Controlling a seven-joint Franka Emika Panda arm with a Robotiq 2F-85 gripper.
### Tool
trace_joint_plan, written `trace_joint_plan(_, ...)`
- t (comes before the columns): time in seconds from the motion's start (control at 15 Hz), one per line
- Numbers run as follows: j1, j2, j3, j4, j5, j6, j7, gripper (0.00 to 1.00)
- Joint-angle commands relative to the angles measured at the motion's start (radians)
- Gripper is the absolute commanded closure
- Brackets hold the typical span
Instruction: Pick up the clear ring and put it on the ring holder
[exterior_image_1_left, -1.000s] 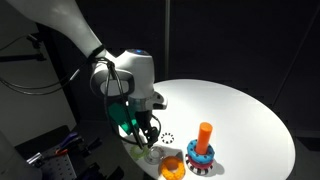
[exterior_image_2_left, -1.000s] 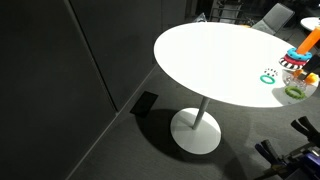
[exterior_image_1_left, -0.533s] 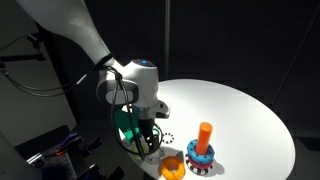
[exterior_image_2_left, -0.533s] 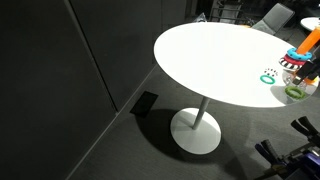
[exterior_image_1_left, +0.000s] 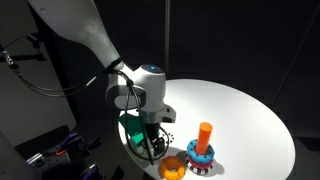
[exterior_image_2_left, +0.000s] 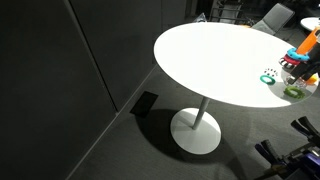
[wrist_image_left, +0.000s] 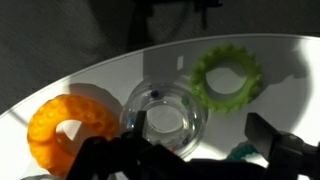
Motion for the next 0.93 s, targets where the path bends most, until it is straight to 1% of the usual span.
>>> trace_joint_plan(0.0,-0.042,0.037,0.044,0.042,0.043,0.009,-0.056,0.0)
trace_joint_plan(0.6,-0.057,0.064,0.09,0.055,0.043,0.02,-0.066,0.0)
trace_joint_plan(0.67,-0.057,0.065,0.092,0.055,0.042,0.021,-0.066,0.07)
trace_joint_plan(0.8,-0.057,0.066,0.096,0.053,0.042,0.024,-0.065,0.13)
trace_joint_plan(0.87,-0.057,0.066,0.097,0.053,0.041,0.025,-0.065,0.12)
